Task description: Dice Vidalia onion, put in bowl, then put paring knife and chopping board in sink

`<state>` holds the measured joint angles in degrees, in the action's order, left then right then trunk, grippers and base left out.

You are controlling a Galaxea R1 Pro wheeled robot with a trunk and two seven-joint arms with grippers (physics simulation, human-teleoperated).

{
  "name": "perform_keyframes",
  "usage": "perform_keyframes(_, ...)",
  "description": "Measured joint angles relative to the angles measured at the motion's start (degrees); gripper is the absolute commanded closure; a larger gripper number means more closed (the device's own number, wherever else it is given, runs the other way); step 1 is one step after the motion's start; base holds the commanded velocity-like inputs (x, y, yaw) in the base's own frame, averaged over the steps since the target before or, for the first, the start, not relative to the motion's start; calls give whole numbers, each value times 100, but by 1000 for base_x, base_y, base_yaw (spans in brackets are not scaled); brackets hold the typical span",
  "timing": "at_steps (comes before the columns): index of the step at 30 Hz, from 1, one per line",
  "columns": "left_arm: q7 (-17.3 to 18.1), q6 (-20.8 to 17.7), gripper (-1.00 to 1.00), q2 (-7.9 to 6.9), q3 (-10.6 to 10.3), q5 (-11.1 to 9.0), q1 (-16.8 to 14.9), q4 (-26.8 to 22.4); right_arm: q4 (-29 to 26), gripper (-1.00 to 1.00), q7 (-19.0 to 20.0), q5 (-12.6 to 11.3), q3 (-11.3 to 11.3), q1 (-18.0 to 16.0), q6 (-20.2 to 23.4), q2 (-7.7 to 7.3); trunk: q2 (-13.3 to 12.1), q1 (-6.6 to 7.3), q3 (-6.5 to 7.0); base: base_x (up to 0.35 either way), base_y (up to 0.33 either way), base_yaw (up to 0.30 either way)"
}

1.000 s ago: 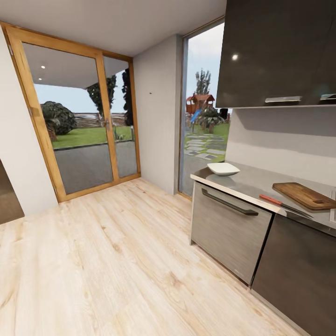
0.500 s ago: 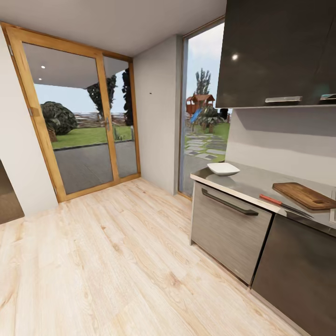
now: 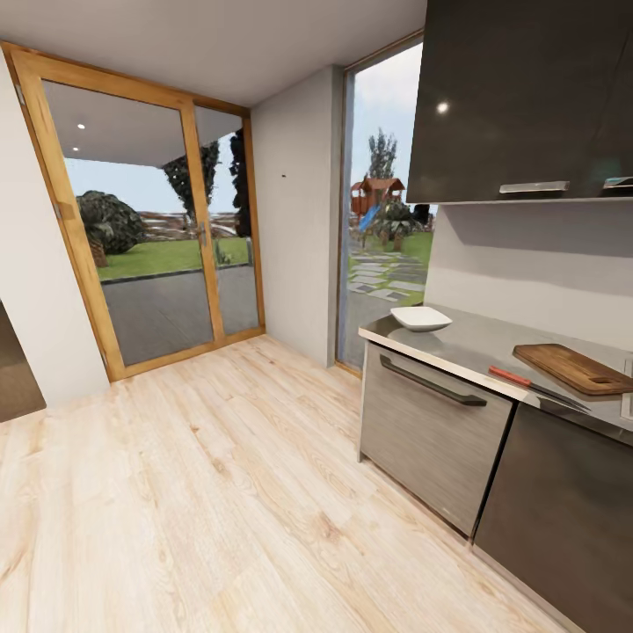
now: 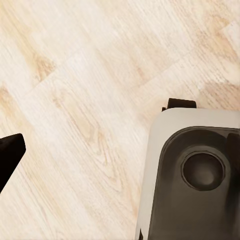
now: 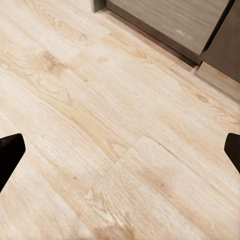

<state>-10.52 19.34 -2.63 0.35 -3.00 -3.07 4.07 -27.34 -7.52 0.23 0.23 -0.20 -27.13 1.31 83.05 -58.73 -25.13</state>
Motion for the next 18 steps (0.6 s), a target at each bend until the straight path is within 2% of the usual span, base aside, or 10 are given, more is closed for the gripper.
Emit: perform_keyframes(18, 0, 0, -100, -1, 0, -2, 0, 0, 0, -100, 0, 0, 0, 0, 0, 0, 0, 0, 0, 0, 0, 0)
